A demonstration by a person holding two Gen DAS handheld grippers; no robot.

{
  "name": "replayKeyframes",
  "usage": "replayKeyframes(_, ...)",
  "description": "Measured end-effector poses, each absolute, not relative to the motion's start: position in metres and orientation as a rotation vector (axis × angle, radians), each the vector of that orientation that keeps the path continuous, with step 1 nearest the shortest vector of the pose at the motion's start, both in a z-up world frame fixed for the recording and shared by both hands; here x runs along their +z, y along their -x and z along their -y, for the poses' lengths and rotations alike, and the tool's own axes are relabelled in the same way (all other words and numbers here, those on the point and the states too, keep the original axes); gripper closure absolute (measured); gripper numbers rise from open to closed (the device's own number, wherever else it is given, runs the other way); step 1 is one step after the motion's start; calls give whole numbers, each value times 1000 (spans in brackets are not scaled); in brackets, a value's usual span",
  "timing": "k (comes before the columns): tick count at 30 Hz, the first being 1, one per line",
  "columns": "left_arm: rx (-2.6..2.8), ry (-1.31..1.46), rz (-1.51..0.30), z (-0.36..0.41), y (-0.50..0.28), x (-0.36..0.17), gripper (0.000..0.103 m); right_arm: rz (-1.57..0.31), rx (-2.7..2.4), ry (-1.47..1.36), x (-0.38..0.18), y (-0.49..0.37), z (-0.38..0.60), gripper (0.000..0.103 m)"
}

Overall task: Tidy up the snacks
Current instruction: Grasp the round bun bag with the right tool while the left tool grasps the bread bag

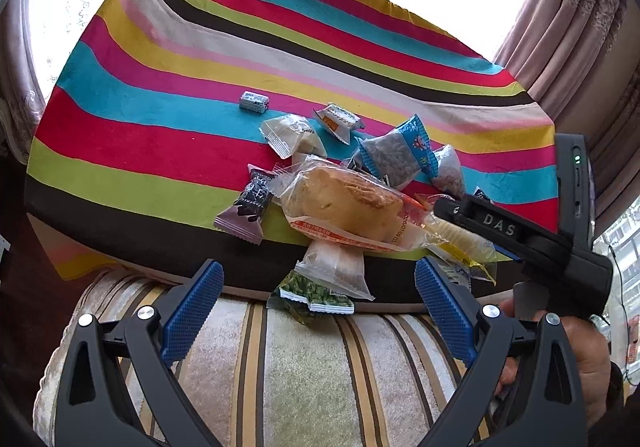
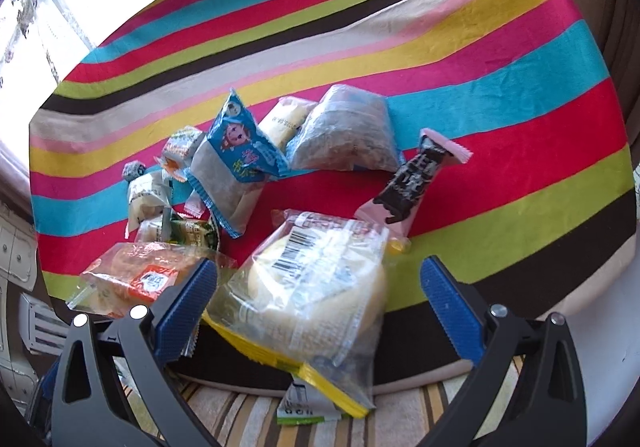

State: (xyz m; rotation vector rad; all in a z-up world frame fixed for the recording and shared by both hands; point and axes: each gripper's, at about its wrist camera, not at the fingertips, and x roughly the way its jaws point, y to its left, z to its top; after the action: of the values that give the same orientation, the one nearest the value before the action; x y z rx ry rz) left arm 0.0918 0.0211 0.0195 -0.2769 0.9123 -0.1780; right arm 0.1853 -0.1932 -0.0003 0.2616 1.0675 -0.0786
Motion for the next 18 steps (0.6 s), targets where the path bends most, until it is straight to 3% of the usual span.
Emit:
replayKeyframes(2,-195,298,-916,-21,-96,19,10,-1082,-71,-252,-6,-188,190,3)
replayKeyframes(7,-232,386,-946,-25,-110,11,10,-1085,-42,-252,-13,-187,185,20)
replayKeyframes(9,-244,424,-965,-26,-117,6,10,-1075,-31,-257,-12,-184,185,32)
replayKeyframes(18,-257,544,-1024,-27,-146,-11,10,-989,2,-296,6,-164,200,40)
